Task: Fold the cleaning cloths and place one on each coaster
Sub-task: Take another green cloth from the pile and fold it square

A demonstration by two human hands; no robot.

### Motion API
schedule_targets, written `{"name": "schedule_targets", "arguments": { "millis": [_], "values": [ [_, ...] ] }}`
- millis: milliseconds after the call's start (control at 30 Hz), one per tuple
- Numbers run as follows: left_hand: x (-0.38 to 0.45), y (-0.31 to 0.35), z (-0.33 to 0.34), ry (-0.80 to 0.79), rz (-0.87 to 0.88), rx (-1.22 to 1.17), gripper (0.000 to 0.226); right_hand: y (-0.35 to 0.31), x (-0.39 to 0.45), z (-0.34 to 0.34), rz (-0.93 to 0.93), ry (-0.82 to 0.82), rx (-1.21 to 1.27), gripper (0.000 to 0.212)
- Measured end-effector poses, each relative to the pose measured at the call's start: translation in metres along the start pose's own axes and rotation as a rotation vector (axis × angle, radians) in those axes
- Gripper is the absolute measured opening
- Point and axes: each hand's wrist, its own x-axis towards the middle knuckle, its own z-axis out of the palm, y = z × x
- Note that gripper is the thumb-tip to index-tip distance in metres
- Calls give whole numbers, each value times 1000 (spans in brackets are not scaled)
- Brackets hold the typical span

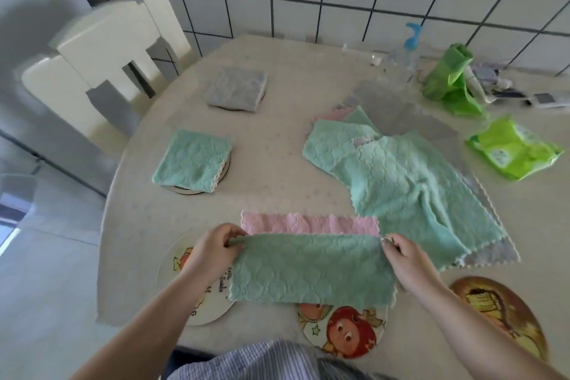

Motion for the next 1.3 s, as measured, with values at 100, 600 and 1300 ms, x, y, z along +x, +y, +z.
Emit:
{"name": "schedule_targets", "arguments": {
  "millis": [100,600,1300],
  "values": [
    [20,6,1,0,16,-4,15,-12,10,-2,15,13,-8,25],
    [56,-3,3,-11,13,27,12,-18,37,2,36,9,9,17],
    [25,26,25,237,431,331,34,-28,16,20,-286,333,-189,33]
  ]
}}
